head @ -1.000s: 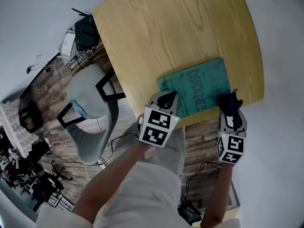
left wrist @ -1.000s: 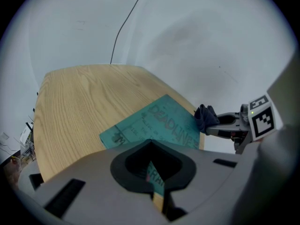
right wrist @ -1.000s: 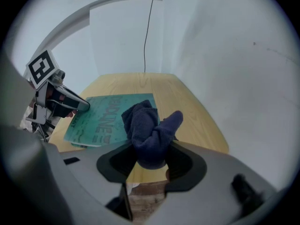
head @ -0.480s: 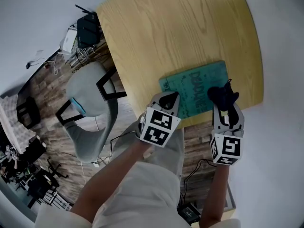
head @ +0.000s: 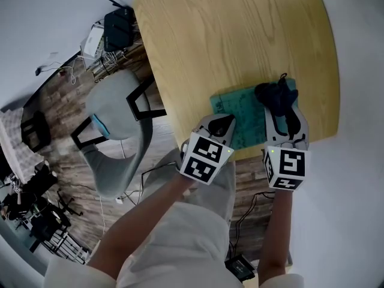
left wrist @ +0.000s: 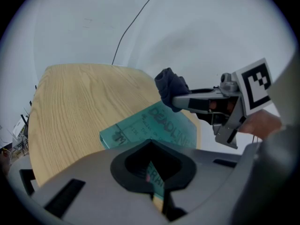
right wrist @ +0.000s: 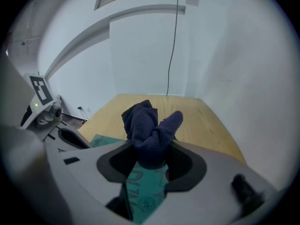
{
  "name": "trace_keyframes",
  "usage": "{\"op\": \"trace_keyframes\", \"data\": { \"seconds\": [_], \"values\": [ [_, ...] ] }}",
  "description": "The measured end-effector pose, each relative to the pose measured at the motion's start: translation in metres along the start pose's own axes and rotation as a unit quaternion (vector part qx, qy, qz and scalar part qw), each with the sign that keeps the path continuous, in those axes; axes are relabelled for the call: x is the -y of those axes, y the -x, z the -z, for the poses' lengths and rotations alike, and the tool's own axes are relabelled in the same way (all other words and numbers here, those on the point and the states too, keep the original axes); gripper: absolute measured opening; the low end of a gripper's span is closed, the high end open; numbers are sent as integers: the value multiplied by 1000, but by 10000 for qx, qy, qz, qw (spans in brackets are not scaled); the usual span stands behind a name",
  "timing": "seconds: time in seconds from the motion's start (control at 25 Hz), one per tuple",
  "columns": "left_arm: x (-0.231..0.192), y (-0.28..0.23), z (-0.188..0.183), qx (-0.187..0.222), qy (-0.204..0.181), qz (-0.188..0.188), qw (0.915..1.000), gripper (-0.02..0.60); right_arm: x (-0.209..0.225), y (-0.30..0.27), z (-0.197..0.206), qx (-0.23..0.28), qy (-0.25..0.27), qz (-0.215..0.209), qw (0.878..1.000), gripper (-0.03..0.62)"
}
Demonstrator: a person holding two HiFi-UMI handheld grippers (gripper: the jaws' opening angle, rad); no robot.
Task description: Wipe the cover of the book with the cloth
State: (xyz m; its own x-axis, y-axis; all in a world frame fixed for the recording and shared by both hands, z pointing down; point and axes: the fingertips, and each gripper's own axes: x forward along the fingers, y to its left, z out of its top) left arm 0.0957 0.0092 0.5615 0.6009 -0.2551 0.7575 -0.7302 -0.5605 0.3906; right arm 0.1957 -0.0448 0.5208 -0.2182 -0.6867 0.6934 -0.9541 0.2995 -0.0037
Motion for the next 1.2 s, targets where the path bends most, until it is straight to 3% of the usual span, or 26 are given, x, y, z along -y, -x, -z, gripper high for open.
{"op": "trace_keyframes", "data": {
  "seconds": [0.44, 1.2],
  "values": [
    [0, 0, 0, 79, 70, 62, 9999, 8, -10, -26, 14, -304, 123, 132, 9994, 183],
    [0, 0, 0, 86, 42, 69, 9999, 8, -17, 14, 59, -606, -63, 147, 9980, 183]
  ]
}}
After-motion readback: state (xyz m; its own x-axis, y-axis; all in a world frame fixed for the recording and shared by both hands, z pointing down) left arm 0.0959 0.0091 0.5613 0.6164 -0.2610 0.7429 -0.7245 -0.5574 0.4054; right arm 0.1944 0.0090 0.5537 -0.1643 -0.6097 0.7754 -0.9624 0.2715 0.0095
